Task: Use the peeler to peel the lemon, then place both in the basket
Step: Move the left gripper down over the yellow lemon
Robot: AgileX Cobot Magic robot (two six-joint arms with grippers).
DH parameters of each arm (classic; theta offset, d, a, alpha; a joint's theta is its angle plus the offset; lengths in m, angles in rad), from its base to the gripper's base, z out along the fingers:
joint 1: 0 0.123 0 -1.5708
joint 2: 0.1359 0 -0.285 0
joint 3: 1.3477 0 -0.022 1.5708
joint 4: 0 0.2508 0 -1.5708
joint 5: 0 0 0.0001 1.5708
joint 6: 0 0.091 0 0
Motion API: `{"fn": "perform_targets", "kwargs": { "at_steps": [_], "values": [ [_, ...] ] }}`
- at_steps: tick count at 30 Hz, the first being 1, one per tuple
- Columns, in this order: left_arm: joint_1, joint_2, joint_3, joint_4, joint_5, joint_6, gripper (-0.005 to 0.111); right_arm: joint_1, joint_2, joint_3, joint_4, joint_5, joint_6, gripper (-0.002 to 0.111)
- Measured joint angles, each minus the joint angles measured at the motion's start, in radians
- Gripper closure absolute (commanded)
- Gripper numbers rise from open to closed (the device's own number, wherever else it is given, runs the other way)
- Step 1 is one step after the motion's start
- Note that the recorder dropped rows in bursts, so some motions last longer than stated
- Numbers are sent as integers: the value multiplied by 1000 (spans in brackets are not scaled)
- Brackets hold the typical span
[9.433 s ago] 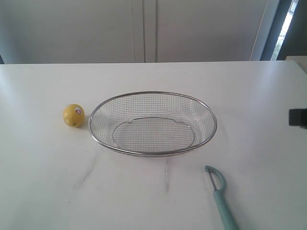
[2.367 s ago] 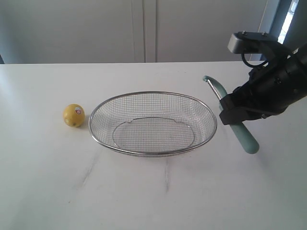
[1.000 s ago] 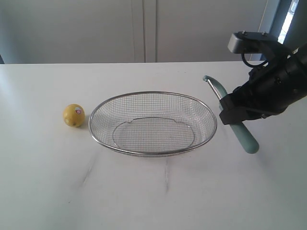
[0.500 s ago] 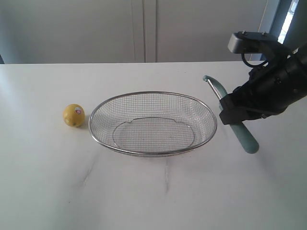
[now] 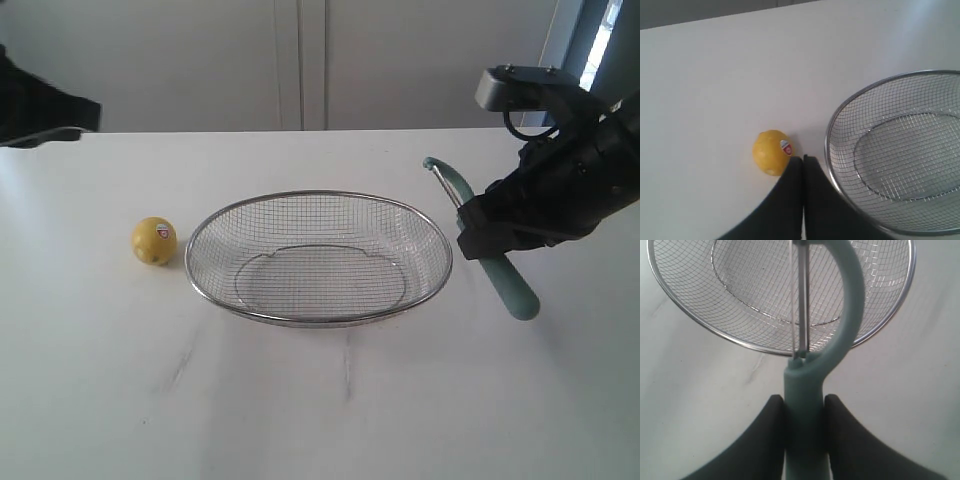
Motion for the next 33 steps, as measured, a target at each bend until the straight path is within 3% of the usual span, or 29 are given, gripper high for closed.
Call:
{"fn": "perform_targets", "kwargs": {
  "at_steps": [7,13,15,17,20,22,33],
  "values": [
    [-30,253,-139,-2,12,-45,107,0,0,0,0,-2,0,108],
    [-30,378,-161,-2,-25,-94,106,0,0,0,0,-2,0,108],
    [-30,401,-161,-2,-38,-96,100,0,0,0,0,-2,0,108],
    [-30,425,-161,-2,-57,-106,82,0,0,0,0,-2,0,108],
    [-30,446,-161,-2,-81,-117,40,0,0,0,0,-2,0,108],
    [-30,450,-161,-2,-103,-121,27,0,0,0,0,-2,0,108],
    [3,456,-161,-2,-133,-125,28,0,0,0,0,-2,0,108]
  ]
}}
